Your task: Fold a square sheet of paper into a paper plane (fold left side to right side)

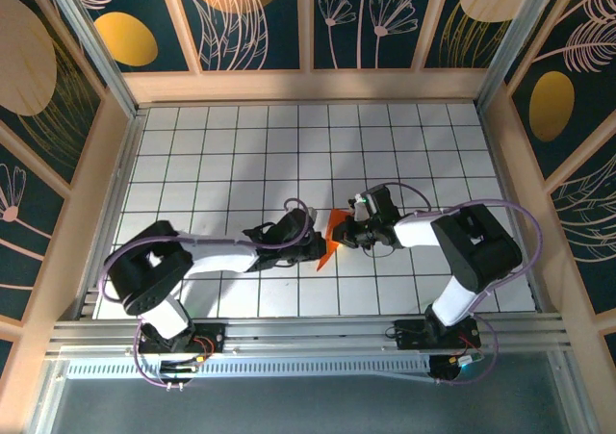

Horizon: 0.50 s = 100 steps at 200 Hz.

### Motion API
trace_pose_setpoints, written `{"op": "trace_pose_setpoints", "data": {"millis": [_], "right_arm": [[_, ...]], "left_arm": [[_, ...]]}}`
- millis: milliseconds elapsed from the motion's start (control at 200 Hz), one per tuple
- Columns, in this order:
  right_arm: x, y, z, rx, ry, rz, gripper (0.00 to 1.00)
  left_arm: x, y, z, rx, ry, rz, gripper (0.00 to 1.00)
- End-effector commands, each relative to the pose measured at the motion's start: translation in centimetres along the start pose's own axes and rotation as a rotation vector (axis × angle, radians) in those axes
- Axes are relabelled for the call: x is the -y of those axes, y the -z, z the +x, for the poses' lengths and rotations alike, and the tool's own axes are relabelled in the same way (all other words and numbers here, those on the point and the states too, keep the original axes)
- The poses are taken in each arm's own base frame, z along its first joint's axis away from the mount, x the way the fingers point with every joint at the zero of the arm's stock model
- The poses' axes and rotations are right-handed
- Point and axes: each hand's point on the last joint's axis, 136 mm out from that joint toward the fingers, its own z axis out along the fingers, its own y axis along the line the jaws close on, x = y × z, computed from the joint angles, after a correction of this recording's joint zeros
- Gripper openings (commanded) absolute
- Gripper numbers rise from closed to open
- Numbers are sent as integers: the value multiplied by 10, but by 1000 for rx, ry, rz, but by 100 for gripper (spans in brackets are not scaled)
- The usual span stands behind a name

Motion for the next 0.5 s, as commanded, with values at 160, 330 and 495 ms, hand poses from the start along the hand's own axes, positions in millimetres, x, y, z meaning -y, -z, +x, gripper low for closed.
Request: {"op": "trace_pose_setpoints", "data": {"millis": [160,330,495], "right_arm": [[51,-8,30,-101,-38,160,0],[49,-14,30,-131,30,190,0],[47,-19,26,-143,81,211,0]], "left_arm": [[24,27,2,-46,84,210,8],[19,23,15,-112,117,249,4],[16,16,21,-140,124,262,3]]}}
